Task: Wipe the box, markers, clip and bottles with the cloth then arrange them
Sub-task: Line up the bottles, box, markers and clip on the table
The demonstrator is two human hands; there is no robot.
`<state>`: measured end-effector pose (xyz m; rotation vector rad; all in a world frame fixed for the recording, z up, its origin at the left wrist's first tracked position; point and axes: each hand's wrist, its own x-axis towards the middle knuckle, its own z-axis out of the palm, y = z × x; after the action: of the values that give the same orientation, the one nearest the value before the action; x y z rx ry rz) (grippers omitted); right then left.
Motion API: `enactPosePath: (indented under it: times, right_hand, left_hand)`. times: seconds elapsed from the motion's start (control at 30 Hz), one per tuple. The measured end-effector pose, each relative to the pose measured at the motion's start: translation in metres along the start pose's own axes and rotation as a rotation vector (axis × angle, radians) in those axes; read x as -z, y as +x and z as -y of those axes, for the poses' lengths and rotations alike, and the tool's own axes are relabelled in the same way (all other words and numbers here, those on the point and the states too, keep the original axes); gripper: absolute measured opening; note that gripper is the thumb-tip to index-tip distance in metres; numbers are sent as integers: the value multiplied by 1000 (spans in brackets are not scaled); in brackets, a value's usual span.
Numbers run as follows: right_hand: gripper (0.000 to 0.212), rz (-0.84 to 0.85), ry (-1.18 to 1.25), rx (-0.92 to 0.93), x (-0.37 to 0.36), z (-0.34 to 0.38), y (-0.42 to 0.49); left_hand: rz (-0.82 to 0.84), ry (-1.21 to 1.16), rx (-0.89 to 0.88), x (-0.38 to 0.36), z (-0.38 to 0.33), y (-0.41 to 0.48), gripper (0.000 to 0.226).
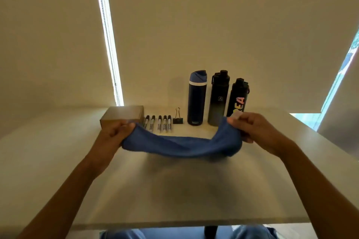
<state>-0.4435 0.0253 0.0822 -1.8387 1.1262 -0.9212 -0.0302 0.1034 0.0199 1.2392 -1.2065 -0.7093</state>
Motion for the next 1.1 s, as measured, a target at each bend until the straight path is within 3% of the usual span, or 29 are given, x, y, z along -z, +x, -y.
enactPosePath:
  times: [0.07, 0.17, 0.3, 0.4, 0.5, 0.67, 0.77, 0.97, 1.1]
  right_hand:
    - [28, 136, -37, -96, -5, -24, -14]
    - [27, 212, -8, -175, -12, -45, -21]
    - [16, 134, 87, -209, -22, -65, -13]
    - [17, 72, 88, -195, -22, -83, -4]
    - [19, -31, 120, -209, -20, -93, 7]
    - [17, -85, 15, -277, -23, -107, 28]
    - [15, -86, -119, -306, -27, -116, 39]
    - [23, -150, -494, -183, -29, -122, 54]
    - [39, 19, -735, -288, -34, -118, 64]
  left_hand:
    - [21, -3, 90, -1, 23, -24, 23]
    - [3, -12, 149, -1, 36, -33, 20]
    - [-102, -12, 172, -10, 50, -27, 20]
    - [-229, -92, 260, -29, 53, -10, 27]
    - [-299, -20, 314, -39, 57, 12, 31]
    - [-82, 431, 115, -37, 87, 45, 13]
    - [-37, 603, 42, -36, 96, 64, 4]
    - [-17, 814, 9, -30, 104, 72, 19]
    - [127, 988, 30, -32, 95, 79, 27]
